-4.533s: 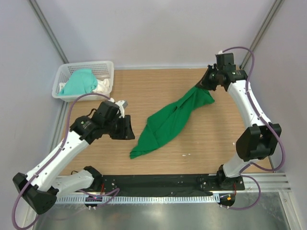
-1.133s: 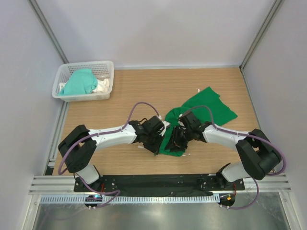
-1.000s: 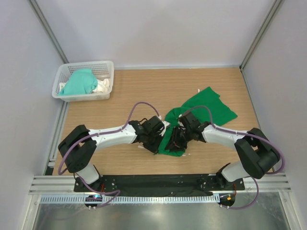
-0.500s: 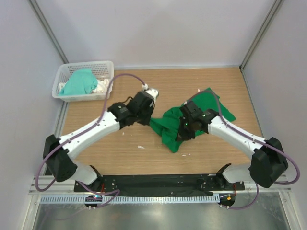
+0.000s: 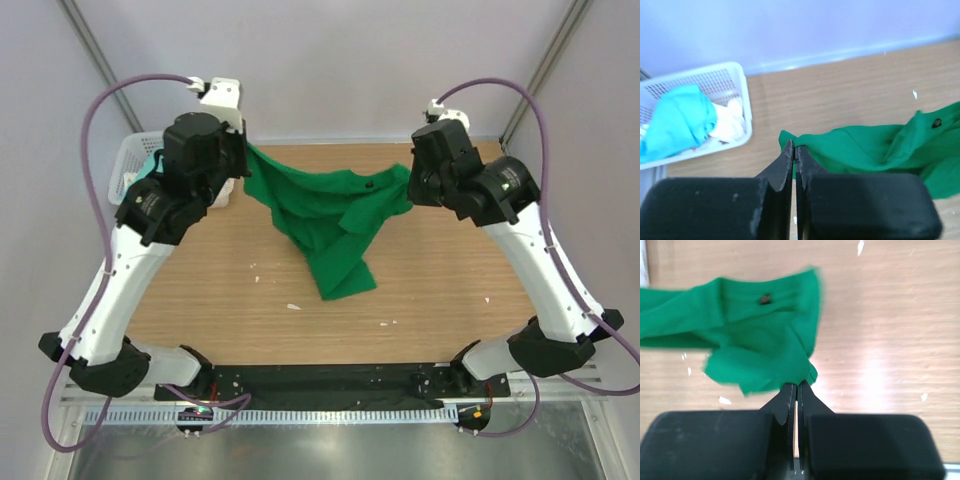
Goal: Fold and stack the t-shirts
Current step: Flatten the tshirt out
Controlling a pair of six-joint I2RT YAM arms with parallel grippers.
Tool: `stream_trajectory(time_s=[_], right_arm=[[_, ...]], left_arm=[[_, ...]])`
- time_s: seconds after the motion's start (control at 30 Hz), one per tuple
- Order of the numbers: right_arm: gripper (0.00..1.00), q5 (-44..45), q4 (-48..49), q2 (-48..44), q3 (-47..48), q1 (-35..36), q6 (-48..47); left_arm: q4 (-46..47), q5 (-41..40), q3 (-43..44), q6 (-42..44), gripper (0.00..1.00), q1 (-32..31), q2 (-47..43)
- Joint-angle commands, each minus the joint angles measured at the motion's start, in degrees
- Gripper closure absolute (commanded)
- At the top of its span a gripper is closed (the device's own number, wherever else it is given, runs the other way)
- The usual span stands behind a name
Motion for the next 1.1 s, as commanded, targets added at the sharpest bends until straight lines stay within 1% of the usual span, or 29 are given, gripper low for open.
stream_trajectory(time_s=[0.0,0.03,0.07,0.1,0.13,0.17,0.2,0.23,0.27,0.3,0.33,0.37,0.4,0.47,0.5,0.57,0.67,0.7,0.73,0.77,0.83,0.9,0.97,1.07], right_arm=[[0.99,6.91,-6.66,0.77,10.96,-0.28,-5.62],[0.99,4.99,-6.05,0.51,14.55,-0.28,-6.50],[0.99,4.01,-4.91,-0.19,15.63,-0.28,-7.64],[0.99,2.44,-1.33,-1.24,15.90,-0.28,-9.65],[0.99,1.03,0.97,-4.47,15.03,-0.28,-10.98],[0.99,-2.12,3.25,-6.16,14.33,-0.28,-12.12],[0.99,-3.72,7.10,-7.83,13.80,-0.19,-13.61],[0.99,-5.12,8.79,-10.54,13.45,-0.28,-14.24],[0.99,-9.32,10.55,-11.79,13.27,-0.28,-14.59],[0.99,-11.18,14.14,-12.93,13.18,-0.28,-14.68],[0.99,-13.29,15.74,-13.72,13.44,-0.28,-14.60],[0.99,-15.23,16.97,-14.95,13.96,-0.28,-14.33],[0.99,-19.60,18.81,-15.14,14.75,-0.28,-13.90],[0.99,-22.62,20.14,-15.66,16.95,-0.28,-11.53],[0.99,-26.02,21.02,-15.75,17.65,-0.28,-10.74],[0.99,-27.37,21.64,-16.80,19.41,-0.28,-8.89],[0.99,-24.22,22.08,-18.91,18.28,-0.28,-8.71],[0.99,-23.78,22.87,-20.22,17.06,-0.28,-8.62],[0.99,-24.64,23.83,-20.93,13.74,-0.28,-8.36],[0.99,-25.78,26.54,-21.46,11.88,-0.28,-6.96],[0.99,-29.38,28.75,-21.73,8.28,-0.28,-5.81],[0.99,-31.50,29.73,-21.12,8.17,-0.28,-4.84],[0.99,-33.60,29.82,-20.59,9.66,-0.28,-4.14],[0.99,-32.83,27.89,-21.29,12.03,-0.28,-2.56]], left_arm=[[0.67,-4.74,6.89,5.02,1.00,0.29,-3.73],[1.37,-4.83,7.43,5.46,1.00,0.37,-4.43],[1.99,-5.18,7.79,5.98,1.00,0.29,-5.31],[3.30,-5.62,8.14,7.21,1.00,0.29,-6.80],[3.66,-6.67,9.80,7.91,1.00,0.37,-7.42],[4.01,-7.12,10.77,8.09,1.00,0.29,-7.95],[5.06,-7.38,12.00,11.40,1.00,0.29,-9.00],[5.59,-7.73,14.36,12.39,1.00,0.20,-9.36],[6.20,-7.65,15.77,13.01,1.00,0.11,-9.97],[7.17,-7.56,17.01,14.41,1.00,-0.06,-10.76],[7.35,-7.47,20.24,14.77,1.00,-0.85,-11.03],[7.61,-7.47,21.58,14.95,1.00,-1.12,-11.29],[8.66,-7.12,22.11,15.21,1.00,-1.29,-11.82],[12.60,-4.68,21.86,15.65,1.00,-1.21,-14.98],[13.67,-3.79,21.85,15.92,1.00,-1.21,-15.94],[14.65,-1.07,23.68,16.88,1.00,-1.30,-18.06],[13.86,0.52,24.05,17.59,1.00,-1.21,-20.07],[13.60,0.18,23.01,17.59,1.00,-1.29,-20.61],[13.51,0.00,22.30,17.33,1.00,-1.21,-20.87],[13.59,-0.18,21.51,16.72,1.00,-1.29,-21.74],[15.34,-0.96,18.00,16.36,1.00,-1.21,-23.15],[17.81,-2.19,16.50,16.10,1.00,-1.21,-24.65],[17.64,-2.20,17.28,15.66,1.00,-1.29,-24.92],[16.32,-2.11,18.34,14.25,1.00,-1.30,-25.62]])
